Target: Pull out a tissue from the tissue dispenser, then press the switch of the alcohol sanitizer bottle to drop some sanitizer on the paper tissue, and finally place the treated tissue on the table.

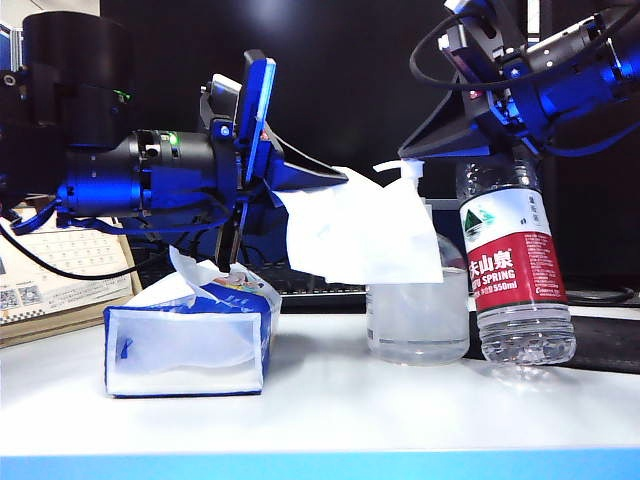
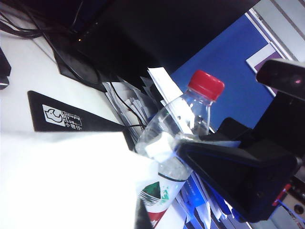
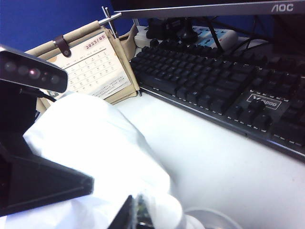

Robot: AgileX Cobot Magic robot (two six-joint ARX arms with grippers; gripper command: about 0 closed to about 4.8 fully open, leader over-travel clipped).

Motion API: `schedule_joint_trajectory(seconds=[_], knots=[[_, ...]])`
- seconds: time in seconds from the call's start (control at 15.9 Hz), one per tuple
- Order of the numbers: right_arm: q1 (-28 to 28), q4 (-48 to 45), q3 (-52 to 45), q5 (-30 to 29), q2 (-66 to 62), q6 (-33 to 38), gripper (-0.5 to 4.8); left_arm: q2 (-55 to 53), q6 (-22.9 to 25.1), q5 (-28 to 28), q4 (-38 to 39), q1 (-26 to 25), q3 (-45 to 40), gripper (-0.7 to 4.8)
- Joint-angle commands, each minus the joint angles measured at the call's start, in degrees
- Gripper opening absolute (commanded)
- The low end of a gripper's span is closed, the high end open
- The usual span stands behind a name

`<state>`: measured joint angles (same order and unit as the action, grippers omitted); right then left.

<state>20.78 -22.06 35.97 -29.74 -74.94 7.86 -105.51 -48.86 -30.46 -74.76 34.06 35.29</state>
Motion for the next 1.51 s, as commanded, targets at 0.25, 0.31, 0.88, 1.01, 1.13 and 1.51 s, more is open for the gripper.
schedule_joint_trajectory(seconds=[0.25, 0.31, 0.88, 1.01, 1.13, 1.51], knots=[[0.1, 4.2, -0.2, 0.2, -2.2, -0.4, -0.05, 0.1, 0.4, -0.4, -1.2, 0.0, 0.3, -0.06], [0.1, 3.9, -0.2, 0.2, -2.1, -0.4, -0.05, 0.1, 0.4, -0.4, -1.2, 0.0, 0.3, -0.06], [0.1, -0.5, 0.1, 1.1, 4.4, -0.4, -0.05, 0.1, 0.4, -0.4, -1.2, 0.0, 0.4, -0.06], [0.1, -1.2, 0.1, 1.5, 4.0, -0.6, -0.05, 0.1, 0.4, -0.4, -1.1, 0.0, 0.4, -0.06], [0.1, -2.2, 0.6, 1.5, 3.3, -0.6, -0.05, 0.1, 0.4, -0.4, -1.1, 0.0, 0.4, -0.06], [0.1, -1.9, 0.7, 1.5, 2.0, -0.6, -0.05, 0.1, 0.2, -0.4, -1.1, 0.0, 0.4, -0.06]])
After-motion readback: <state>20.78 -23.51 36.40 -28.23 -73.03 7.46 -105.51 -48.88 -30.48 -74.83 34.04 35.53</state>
